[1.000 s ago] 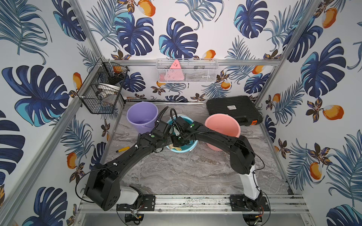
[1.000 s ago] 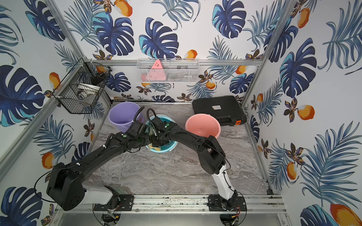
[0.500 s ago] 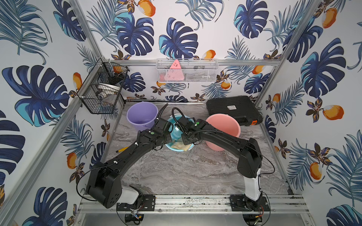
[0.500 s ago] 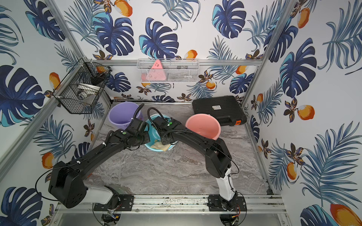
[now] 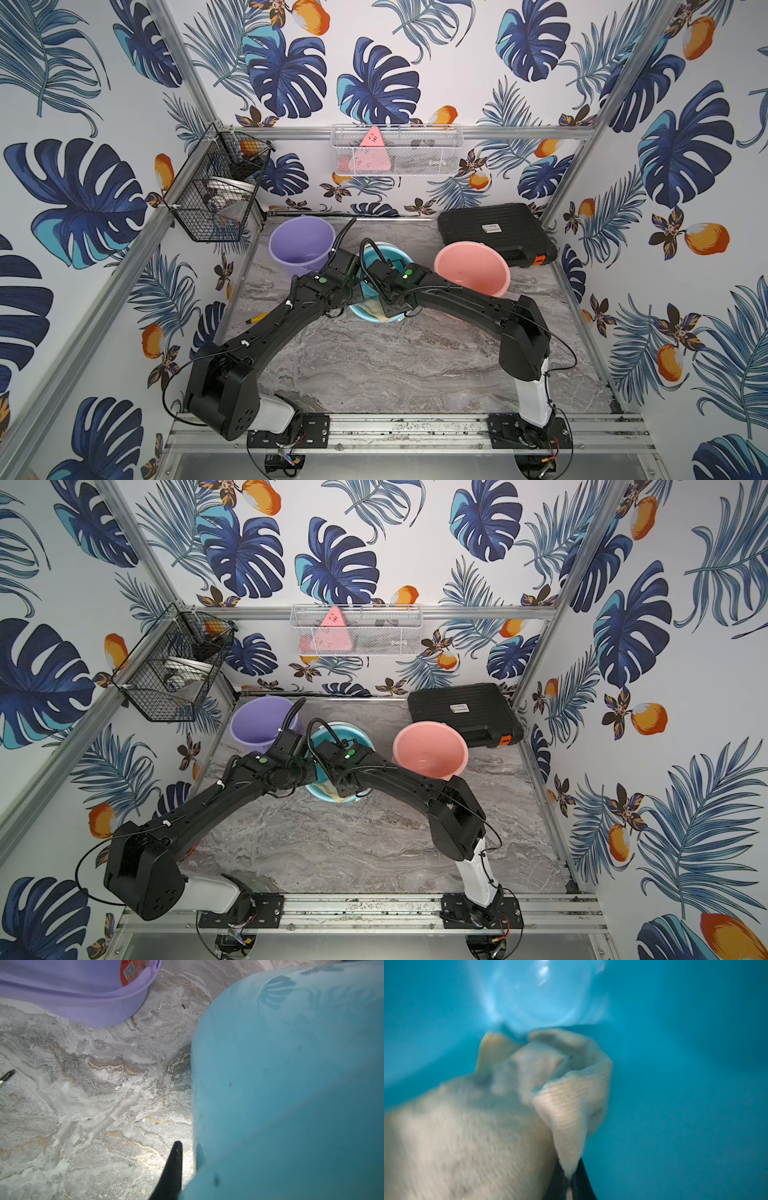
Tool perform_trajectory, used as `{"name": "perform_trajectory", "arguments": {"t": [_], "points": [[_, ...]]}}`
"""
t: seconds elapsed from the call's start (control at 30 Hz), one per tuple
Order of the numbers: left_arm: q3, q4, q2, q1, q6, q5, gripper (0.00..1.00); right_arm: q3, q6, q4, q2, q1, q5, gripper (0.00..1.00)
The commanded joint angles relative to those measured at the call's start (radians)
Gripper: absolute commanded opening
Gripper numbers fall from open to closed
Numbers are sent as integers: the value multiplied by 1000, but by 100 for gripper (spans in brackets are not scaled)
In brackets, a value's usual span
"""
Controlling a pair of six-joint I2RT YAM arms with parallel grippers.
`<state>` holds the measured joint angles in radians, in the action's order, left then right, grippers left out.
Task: Wipe the inside of the bucket with a cloth
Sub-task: Wipe the dirt from the inside of the bucket.
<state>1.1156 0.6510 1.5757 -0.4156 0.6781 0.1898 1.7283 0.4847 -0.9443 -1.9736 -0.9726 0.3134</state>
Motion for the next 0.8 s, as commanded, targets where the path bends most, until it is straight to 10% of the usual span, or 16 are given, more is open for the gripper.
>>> {"name": "perform_trajectory", "arguments": {"t": [0.0, 0.77], "points": [[9, 59, 10, 3, -2, 50, 0, -79, 70, 135, 80, -1, -268, 0], [109, 88, 45, 56, -48, 11, 0, -490, 46, 226, 423, -9, -389, 0]]}}
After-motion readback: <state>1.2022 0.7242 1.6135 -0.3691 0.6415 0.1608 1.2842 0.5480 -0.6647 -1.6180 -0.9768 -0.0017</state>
